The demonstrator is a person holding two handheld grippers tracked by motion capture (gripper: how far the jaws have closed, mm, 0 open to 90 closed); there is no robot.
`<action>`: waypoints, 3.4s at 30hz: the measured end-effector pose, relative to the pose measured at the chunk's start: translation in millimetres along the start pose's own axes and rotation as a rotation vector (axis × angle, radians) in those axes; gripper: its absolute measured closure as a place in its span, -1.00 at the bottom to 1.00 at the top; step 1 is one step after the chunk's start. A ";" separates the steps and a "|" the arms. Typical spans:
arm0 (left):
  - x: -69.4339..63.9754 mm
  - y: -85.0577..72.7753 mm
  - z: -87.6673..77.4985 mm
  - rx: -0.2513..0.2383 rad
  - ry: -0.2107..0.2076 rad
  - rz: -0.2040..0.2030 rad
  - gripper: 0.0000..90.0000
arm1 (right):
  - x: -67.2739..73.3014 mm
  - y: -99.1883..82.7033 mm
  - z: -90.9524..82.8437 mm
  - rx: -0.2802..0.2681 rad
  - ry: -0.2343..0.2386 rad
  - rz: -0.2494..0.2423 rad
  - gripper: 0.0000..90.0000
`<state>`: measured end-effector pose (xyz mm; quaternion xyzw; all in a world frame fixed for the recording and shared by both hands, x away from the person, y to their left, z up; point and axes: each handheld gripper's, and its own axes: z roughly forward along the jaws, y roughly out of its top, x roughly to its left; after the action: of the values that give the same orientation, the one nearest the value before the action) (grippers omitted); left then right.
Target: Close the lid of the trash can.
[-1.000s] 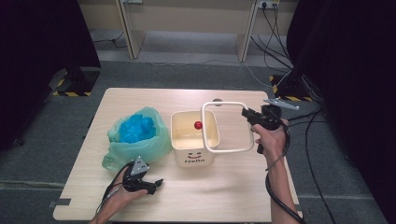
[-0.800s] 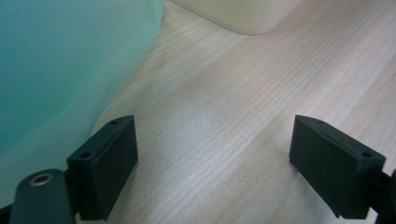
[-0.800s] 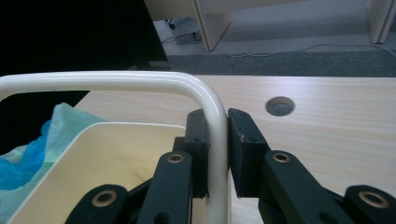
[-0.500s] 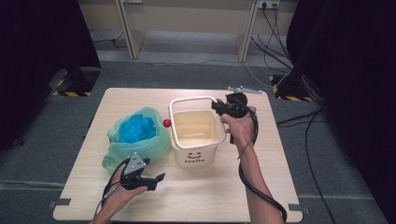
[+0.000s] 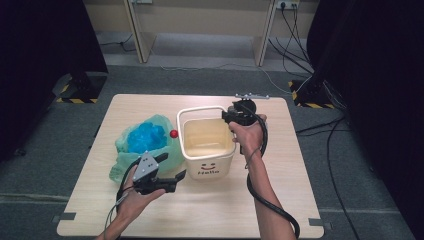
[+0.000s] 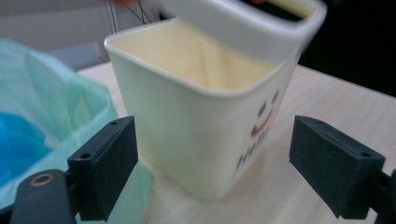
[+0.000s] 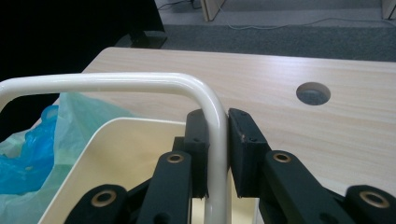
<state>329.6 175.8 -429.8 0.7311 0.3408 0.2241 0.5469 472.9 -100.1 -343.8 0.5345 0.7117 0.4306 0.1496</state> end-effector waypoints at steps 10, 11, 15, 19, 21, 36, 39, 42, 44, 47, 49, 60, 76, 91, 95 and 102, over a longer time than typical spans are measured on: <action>-8.2 8.2 24.3 -0.027 -0.007 -0.040 -0.67 | -10.0 -12.0 9.7 0.023 -0.016 0.045 0.74; -7.9 8.4 25.7 -0.028 -0.002 -0.037 -0.67 | -10.6 -12.9 11.0 0.027 -0.022 0.042 0.73; -5.4 6.1 32.5 -0.015 0.015 -0.042 -0.66 | -14.5 -14.8 15.5 0.037 -0.037 0.061 0.73; -5.1 4.2 34.7 -0.005 0.015 -0.031 -0.64 | -16.4 -15.8 19.1 0.051 -0.051 0.065 0.72; -2.8 3.9 35.9 -0.002 0.018 -0.040 -0.64 | -15.6 -16.1 20.5 0.051 -0.051 0.068 0.70; 1.5 -0.5 38.5 0.014 0.003 -0.074 -0.63 | -14.3 -14.5 18.5 0.099 -0.112 -0.041 0.68; 2.2 -0.2 38.5 0.011 0.002 -0.080 -0.63 | -15.5 -17.6 19.0 0.099 -0.099 -0.035 0.68; 2.2 0.0 37.2 0.010 0.000 -0.078 -0.63 | -15.7 -18.7 18.6 0.093 -0.094 -0.027 0.64; 2.6 -0.4 36.8 0.010 0.001 -0.081 -0.63 | -16.0 -17.2 15.9 0.070 -0.093 -0.013 0.55; 2.5 -3.4 37.3 0.016 0.003 -0.089 -0.63 | -18.7 -13.5 11.1 0.037 -0.100 0.001 0.34; 1.9 -6.0 38.8 0.023 0.004 -0.090 -0.63 | -19.8 -13.0 9.6 0.039 -0.103 -0.001 0.29; 5.1 -7.2 43.1 0.032 0.017 -0.098 -0.66 | -24.8 -32.3 15.9 0.074 -0.068 0.011 0.15; 9.9 -12.2 52.6 0.058 0.029 -0.118 -0.62 | -25.8 -36.0 14.7 0.110 -0.103 -0.027 0.21; 7.1 -22.9 39.2 0.102 -0.015 -0.098 -0.63 | -34.8 -31.4 -5.5 0.026 -0.102 -0.013 -0.12; 9.2 -30.2 31.5 0.126 -0.019 -0.088 -0.64 | -41.4 -32.4 -14.0 0.009 -0.109 -0.016 -0.19; 10.1 -44.4 19.2 0.170 -0.042 -0.068 -0.64 | -53.1 -39.0 -27.3 -0.028 -0.093 0.009 -0.26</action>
<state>338.5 178.3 -478.3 0.7674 0.3717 0.1603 0.4973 450.3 -162.0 -371.1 0.5549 0.6955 0.4160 0.1879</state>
